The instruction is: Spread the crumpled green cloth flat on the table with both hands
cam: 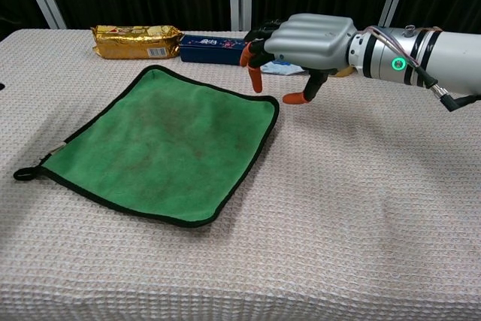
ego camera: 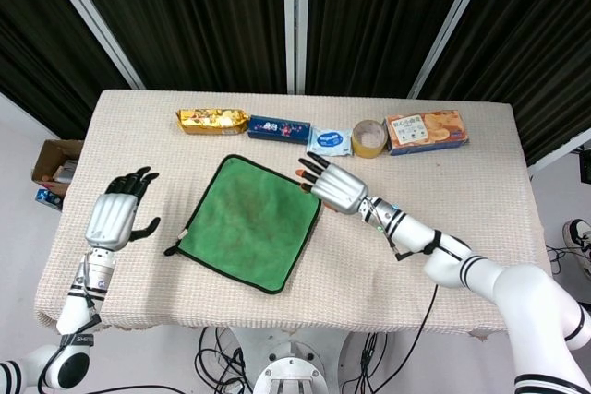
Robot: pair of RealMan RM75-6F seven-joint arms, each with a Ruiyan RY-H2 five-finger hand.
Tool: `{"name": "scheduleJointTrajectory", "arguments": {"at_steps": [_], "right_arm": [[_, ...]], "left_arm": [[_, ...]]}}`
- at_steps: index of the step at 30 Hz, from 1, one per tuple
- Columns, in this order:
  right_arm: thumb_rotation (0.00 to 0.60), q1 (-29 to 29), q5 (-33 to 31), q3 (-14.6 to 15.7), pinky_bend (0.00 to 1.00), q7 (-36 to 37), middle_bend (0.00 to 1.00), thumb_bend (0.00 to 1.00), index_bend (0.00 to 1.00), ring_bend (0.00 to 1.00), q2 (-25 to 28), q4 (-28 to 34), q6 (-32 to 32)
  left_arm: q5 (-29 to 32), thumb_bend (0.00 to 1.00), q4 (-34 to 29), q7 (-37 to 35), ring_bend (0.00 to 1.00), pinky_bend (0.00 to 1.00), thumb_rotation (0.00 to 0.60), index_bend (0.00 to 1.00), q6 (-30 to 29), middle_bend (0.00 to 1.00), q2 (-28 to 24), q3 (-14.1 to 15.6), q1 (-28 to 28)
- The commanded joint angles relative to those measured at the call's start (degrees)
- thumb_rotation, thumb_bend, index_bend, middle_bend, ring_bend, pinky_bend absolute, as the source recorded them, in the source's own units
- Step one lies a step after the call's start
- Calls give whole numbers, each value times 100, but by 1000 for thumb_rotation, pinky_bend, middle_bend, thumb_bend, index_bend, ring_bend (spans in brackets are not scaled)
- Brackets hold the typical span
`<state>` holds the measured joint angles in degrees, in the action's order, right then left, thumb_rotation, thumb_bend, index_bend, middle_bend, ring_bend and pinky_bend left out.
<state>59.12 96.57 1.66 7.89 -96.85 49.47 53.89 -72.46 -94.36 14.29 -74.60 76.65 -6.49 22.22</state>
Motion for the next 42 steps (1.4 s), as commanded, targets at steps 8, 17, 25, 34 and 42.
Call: {"name": "scheduleJointTrajectory", "arguments": {"at_steps": [8,17,25,34,42], "right_arm": [[600,-53,66,171,0,471,176,268,447,0,-592,-837,-105],[600,-226,118,355,0,666,197,278,506,0,-590,-1298,-78],[600,-400,460,367,0,950,196,278,451,0,-47,-316,1142],[600,-275,999,576,0,403,196,266,344,0,340,1550,1301],[600,-187,1096,642,0,273,191,207,321,0,124,1917,930]], "left_arm": [[-11,249,8,-213,143,177,600,165,89,89,-17,3,-59],[-99,249,3,-305,144,177,600,165,54,88,-35,17,-123],[-43,249,28,-352,144,177,600,165,33,88,-27,-52,-159],[28,249,-75,-306,143,177,600,165,-213,88,-110,-164,-289],[47,249,-137,-364,143,177,600,165,-268,88,-157,-145,-394]]}}
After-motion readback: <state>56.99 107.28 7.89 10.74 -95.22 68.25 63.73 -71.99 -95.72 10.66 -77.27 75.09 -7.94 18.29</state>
